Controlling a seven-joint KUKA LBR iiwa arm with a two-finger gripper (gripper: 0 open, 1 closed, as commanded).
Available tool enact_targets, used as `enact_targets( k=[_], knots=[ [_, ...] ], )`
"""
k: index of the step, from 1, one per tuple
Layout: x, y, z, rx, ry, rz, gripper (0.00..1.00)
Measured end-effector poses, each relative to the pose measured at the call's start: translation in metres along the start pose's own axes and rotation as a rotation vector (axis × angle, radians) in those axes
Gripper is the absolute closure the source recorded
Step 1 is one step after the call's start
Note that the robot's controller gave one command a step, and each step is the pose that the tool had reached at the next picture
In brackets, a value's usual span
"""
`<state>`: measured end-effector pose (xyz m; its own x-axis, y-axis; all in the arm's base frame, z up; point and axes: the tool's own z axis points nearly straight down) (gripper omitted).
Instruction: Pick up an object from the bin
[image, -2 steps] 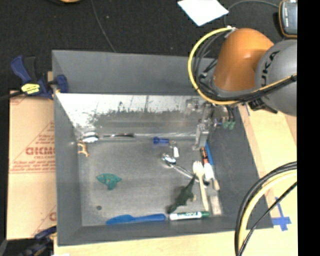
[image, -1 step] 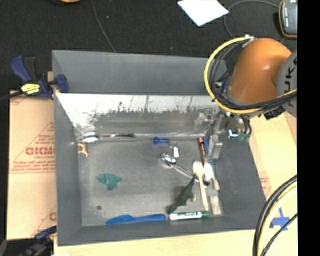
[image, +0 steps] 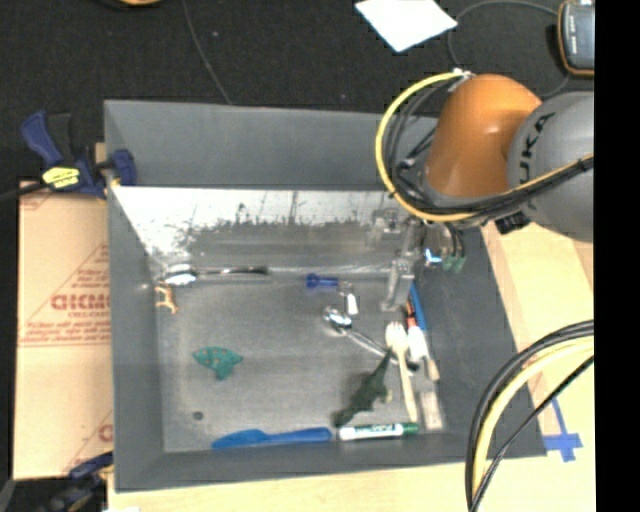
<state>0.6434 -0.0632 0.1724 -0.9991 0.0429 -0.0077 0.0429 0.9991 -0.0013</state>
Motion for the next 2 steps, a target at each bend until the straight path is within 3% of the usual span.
enact_targets(
  k=[1,2],
  knots=[
    [0.103,-0.047,-0.009,0.003,-0.011,0.035,0.00],
    [0.066,0.023,0.046,0.001,-0.013,-0.230,0.00]
  ],
)
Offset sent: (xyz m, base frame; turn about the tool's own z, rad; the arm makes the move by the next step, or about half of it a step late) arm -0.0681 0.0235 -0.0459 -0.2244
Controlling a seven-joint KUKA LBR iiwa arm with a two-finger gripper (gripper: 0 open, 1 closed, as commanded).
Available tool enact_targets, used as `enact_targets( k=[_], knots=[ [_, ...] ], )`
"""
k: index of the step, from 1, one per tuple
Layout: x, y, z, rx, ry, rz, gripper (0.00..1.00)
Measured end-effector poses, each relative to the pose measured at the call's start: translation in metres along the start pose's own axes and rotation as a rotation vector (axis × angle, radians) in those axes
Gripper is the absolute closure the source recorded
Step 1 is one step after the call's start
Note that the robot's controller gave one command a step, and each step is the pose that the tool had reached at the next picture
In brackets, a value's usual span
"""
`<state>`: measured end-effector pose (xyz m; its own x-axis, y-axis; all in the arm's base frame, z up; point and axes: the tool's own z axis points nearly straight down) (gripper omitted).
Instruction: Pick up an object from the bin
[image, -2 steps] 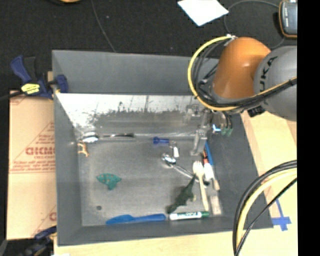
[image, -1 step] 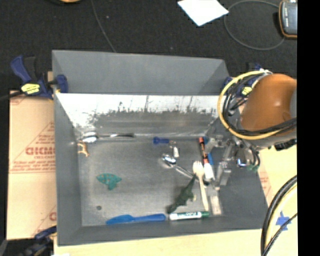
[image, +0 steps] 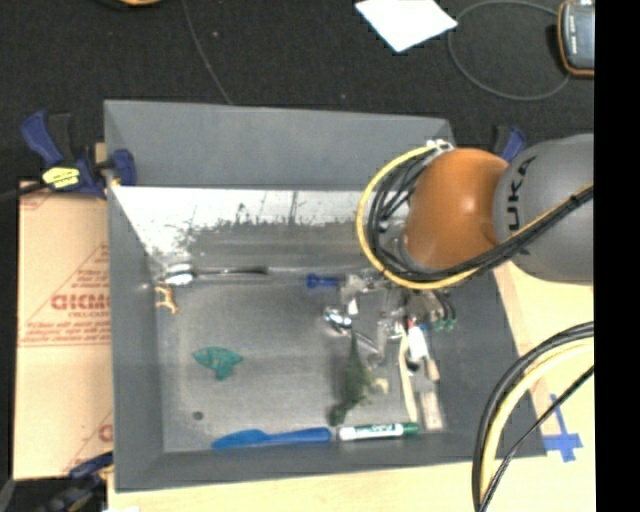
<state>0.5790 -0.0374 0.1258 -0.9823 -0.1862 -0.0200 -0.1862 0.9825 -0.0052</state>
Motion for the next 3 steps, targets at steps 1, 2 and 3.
enact_targets(
  k=[1,2,3],
  knots=[
    [0.034,-0.021,-0.108,0.004,0.005,0.177,0.00],
    [0.017,-0.032,-0.025,0.001,0.002,0.070,0.00],
    [0.020,-0.031,-0.051,0.004,-0.009,0.334,0.00]
  ],
)
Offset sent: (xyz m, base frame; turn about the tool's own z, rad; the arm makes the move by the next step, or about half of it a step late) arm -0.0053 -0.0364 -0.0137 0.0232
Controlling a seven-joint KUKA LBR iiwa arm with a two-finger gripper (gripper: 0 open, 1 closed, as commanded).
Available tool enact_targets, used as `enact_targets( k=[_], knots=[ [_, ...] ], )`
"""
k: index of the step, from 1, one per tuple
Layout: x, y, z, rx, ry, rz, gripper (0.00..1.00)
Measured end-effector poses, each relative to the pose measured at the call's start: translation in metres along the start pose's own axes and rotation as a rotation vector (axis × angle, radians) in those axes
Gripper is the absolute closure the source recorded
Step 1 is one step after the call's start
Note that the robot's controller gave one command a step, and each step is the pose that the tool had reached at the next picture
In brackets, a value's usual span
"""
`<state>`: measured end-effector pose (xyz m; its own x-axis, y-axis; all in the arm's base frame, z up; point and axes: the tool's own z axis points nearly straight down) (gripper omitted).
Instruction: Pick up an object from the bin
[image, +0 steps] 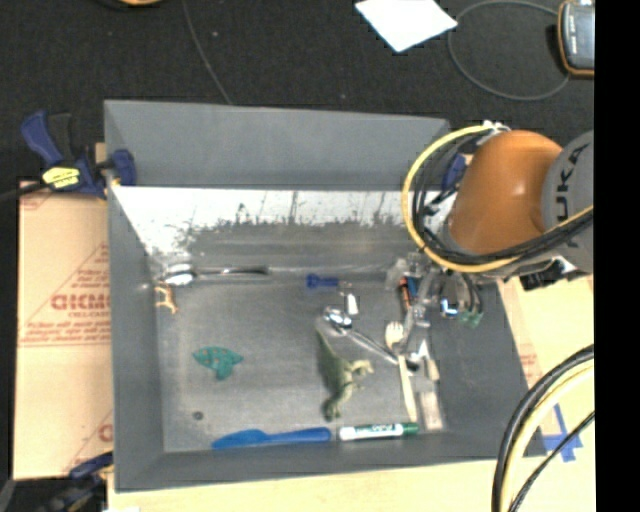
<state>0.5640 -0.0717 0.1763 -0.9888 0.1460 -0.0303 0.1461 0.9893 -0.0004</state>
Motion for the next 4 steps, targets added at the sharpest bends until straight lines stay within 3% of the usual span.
enact_targets(
  k=[1,2,3,4],
  knots=[
    [0.036,-0.027,0.064,-0.001,0.007,-0.289,0.00],
    [0.046,-0.050,0.028,-0.001,-0.008,0.029,0.00],
    [0.027,-0.045,-0.098,0.000,0.004,-0.283,0.00],
    [0.039,-0.028,0.013,-0.001,-0.004,0.003,0.00]
  ],
)
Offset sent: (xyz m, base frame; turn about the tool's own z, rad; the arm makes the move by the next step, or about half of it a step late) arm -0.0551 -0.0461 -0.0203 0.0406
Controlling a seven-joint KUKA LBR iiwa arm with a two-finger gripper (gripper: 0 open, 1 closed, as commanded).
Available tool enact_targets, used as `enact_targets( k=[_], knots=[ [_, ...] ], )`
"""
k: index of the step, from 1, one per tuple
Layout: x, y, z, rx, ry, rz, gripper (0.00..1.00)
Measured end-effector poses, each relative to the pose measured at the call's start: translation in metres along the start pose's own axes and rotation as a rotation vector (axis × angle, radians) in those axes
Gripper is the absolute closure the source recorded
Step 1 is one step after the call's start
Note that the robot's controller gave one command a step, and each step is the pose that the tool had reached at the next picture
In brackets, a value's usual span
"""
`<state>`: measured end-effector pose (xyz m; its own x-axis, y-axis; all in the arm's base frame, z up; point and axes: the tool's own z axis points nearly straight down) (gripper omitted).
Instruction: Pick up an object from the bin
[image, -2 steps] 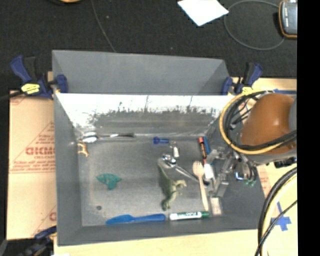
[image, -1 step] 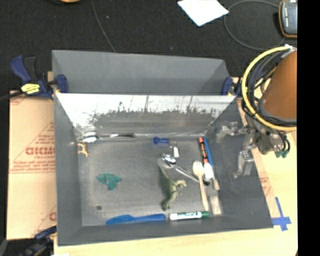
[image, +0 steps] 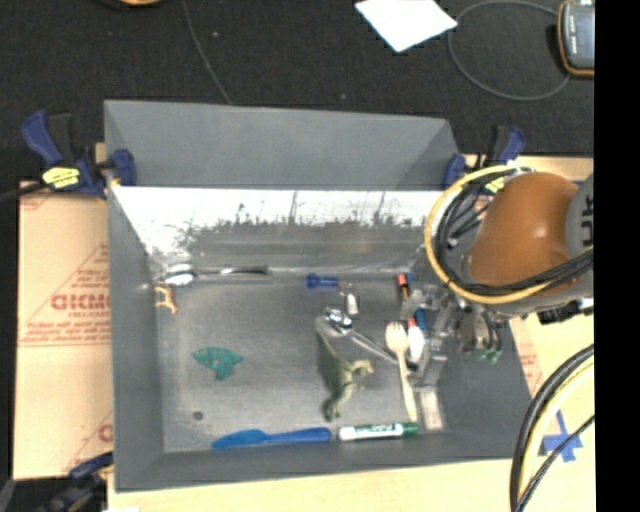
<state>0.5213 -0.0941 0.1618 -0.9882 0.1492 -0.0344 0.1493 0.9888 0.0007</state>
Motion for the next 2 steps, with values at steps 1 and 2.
enact_targets(
  k=[1,2],
  knots=[
    [0.005,-0.028,-0.046,0.005,-0.008,-0.359,0.00],
    [0.014,-0.050,0.019,0.001,-0.004,-0.124,0.00]
  ],
)
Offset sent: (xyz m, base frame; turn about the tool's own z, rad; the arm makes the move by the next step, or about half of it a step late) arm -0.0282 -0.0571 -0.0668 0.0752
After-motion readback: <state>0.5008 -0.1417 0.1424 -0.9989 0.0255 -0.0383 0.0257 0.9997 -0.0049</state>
